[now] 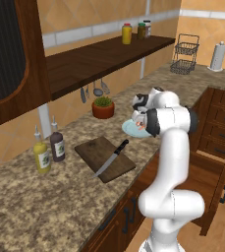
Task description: Pick up the knife from the drawer and place it on the cutting board. Then place the meat from the plate to the cutting board.
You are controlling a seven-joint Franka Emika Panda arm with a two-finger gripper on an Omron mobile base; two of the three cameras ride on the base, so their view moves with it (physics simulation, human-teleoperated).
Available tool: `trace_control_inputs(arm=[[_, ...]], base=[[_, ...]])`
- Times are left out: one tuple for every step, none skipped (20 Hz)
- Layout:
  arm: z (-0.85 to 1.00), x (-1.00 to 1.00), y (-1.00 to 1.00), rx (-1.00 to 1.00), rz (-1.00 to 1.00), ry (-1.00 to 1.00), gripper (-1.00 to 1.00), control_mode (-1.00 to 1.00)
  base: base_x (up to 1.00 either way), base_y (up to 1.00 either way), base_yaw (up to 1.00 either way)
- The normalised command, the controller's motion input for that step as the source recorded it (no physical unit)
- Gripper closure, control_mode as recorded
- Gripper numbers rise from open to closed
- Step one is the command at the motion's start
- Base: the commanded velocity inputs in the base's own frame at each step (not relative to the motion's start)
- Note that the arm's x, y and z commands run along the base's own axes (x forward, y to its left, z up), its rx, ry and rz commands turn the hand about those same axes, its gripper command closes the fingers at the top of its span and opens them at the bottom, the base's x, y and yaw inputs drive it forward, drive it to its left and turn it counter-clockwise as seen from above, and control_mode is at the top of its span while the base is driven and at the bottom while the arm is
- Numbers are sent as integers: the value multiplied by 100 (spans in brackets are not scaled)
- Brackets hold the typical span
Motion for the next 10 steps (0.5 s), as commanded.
trace_control_inputs(arm=[[16,-71,24,0,0,0,100,-100],[19,-75,29,2,0,0,100,-100],[25,-75,30,5,0,0,100,-100],[24,-79,31,6,0,-1,100,-100],[24,-83,33,6,0,-4,100,-100],[29,-83,34,7,0,-7,100,-100],[31,-78,39,7,0,-9,100,-100],[32,-74,40,7,0,-11,100,-100],[31,-70,43,7,0,-10,100,-100],[24,-69,49,5,0,-9,100,-100]], base=[[0,0,0],[0,0,0],[0,0,0],[0,0,0],[0,0,0],[0,0,0],[0,0,0],[0,0,0],[0,0,0],[0,0,0]])
